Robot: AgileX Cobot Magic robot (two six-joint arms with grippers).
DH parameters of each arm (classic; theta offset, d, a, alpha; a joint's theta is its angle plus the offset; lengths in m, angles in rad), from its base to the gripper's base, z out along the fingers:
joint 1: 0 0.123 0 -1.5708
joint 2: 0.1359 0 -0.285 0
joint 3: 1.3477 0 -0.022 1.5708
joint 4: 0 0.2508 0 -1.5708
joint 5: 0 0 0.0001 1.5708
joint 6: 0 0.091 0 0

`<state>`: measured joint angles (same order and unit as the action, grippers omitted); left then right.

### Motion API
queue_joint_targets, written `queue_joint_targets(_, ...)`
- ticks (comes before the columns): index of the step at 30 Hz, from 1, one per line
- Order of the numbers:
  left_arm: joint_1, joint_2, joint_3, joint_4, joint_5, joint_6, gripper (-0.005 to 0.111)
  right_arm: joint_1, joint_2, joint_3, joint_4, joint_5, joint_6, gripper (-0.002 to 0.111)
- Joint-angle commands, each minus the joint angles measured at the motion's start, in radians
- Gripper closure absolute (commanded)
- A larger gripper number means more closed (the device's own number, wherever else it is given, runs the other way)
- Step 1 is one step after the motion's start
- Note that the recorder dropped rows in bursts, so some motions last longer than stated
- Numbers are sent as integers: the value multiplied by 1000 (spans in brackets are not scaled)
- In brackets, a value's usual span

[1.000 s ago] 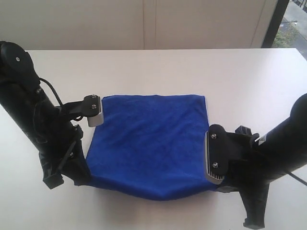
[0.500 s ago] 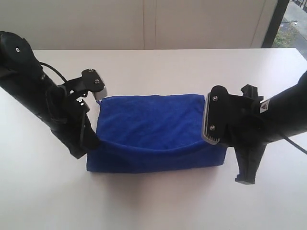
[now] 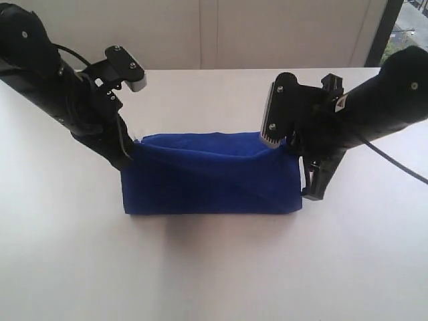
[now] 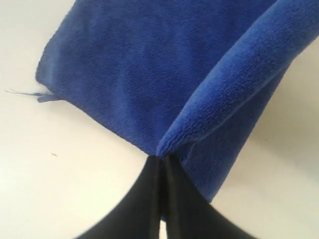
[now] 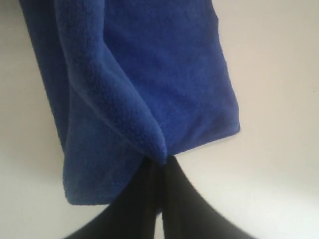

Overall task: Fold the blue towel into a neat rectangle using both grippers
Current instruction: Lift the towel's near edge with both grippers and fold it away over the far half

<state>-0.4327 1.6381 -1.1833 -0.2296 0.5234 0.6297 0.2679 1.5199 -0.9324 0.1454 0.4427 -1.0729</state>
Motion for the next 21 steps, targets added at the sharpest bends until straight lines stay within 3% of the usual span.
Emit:
queue_joint_targets(1,20,12,-11,17,0,-36,107,-37,40,-40,-13,-8,41,108)
queue_joint_targets(7,62,59,-48,6,-7,-36,107,-59,84,-53,-17,-64,41,108)
queue_joint_targets(21,62,196,-198,0,-32,-30,107,-89,227,-175,-19,-92,41,108)
